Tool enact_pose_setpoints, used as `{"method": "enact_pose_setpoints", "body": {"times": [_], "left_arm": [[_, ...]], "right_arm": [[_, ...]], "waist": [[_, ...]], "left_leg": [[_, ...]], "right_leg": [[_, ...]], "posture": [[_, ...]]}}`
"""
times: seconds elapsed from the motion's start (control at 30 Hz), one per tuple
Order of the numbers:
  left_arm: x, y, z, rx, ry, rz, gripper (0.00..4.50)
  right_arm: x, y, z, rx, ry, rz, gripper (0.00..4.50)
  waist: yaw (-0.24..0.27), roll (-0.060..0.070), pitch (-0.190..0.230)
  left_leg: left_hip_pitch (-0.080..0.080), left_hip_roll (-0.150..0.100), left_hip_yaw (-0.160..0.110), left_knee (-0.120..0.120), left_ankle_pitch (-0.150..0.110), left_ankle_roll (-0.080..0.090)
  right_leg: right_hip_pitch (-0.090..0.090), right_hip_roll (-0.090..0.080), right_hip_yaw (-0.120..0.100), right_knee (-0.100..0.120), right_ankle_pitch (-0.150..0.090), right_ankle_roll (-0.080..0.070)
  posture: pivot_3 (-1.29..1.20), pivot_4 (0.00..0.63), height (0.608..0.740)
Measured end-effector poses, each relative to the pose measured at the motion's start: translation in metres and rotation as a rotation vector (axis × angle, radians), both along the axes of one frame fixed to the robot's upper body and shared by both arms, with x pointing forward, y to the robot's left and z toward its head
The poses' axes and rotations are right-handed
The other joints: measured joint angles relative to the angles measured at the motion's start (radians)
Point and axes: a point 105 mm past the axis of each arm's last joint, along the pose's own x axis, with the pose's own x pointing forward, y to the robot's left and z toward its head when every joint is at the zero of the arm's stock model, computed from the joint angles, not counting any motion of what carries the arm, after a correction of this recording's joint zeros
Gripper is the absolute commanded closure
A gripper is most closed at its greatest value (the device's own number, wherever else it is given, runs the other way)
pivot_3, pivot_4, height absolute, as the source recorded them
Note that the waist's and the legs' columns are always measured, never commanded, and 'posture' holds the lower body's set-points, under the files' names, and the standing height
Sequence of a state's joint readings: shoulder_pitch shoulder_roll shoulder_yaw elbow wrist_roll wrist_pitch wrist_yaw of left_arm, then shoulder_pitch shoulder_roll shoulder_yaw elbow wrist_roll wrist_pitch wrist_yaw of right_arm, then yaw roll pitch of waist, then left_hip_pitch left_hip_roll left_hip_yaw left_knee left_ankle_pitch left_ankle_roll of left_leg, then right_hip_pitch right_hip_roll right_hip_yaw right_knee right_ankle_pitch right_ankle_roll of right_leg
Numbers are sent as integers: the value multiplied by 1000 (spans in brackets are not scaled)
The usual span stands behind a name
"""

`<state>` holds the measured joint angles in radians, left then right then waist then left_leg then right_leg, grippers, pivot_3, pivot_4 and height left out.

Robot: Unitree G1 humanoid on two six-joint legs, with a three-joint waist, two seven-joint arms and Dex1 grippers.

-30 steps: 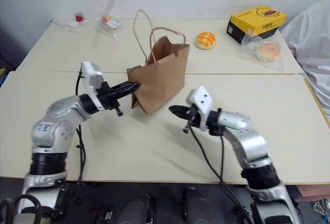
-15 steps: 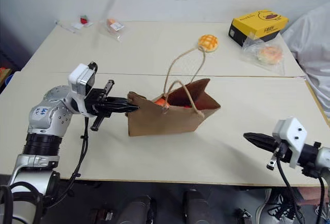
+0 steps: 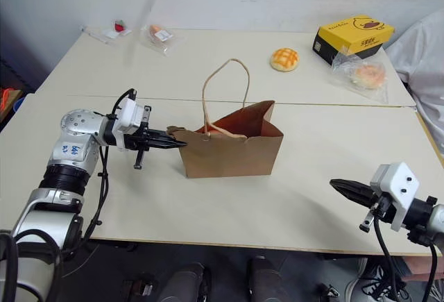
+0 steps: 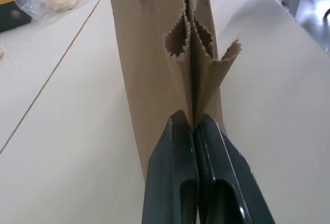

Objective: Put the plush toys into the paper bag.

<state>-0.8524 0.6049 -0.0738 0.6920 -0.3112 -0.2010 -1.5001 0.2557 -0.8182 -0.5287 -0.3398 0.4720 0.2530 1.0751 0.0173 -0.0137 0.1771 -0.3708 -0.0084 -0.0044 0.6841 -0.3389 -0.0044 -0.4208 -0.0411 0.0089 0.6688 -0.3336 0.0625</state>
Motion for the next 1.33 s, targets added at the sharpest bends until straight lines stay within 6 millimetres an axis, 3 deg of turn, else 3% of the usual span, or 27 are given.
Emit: {"method": "enact_pose_setpoints", "body": {"times": [0.37,0.47,0.63,0.87,0.93,1.03,1.2,1.33], "left_arm": [[7,11,11,-20,-33,46,4483],[7,12,10,-30,12,57,3866],[6,17,16,-21,0,74,2258],[-7,54,-1,-1,62,211,16],[-16,67,1,-9,64,255,16],[-31,86,2,0,40,335,0],[-72,123,-32,80,91,501,0],[-90,144,-43,104,113,610,0]], "right_arm": [[-2,10,-10,37,8,45,4500],[-2,14,-8,57,-9,62,4500],[3,24,-7,79,-19,104,4500],[16,30,-4,103,-70,128,4500],[19,29,-4,112,-73,122,4500],[25,28,3,127,-96,134,3879],[30,15,17,26,-176,181,2168],[30,3,13,-52,-174,226,742]], "waist": [[4,0,0],[3,0,0],[1,0,0],[-16,0,0],[-19,0,0],[-23,0,0],[-24,1,0],[-11,1,0]], "left_leg": [[0,0,0,0,0,0],[0,0,0,0,0,0],[0,0,0,0,0,0],[0,1,-1,0,0,0],[0,1,-2,-1,0,0],[0,1,-1,-1,0,0],[1,2,-1,-3,-3,4],[5,2,-6,-3,-5,8]], "right_leg": [[0,0,0,0,0,0],[0,0,0,0,0,0],[0,0,0,1,0,0],[0,0,0,2,0,0],[0,-1,-1,3,0,0],[0,-1,0,0,0,0],[0,-1,-1,-3,0,0],[9,-2,-5,-9,0,0]], "posture": [[0,150,740],[0,150,740],[0,150,740],[0,150,740],[0,150,740],[0,150,740],[0,150,740],[0,150,740]]}}
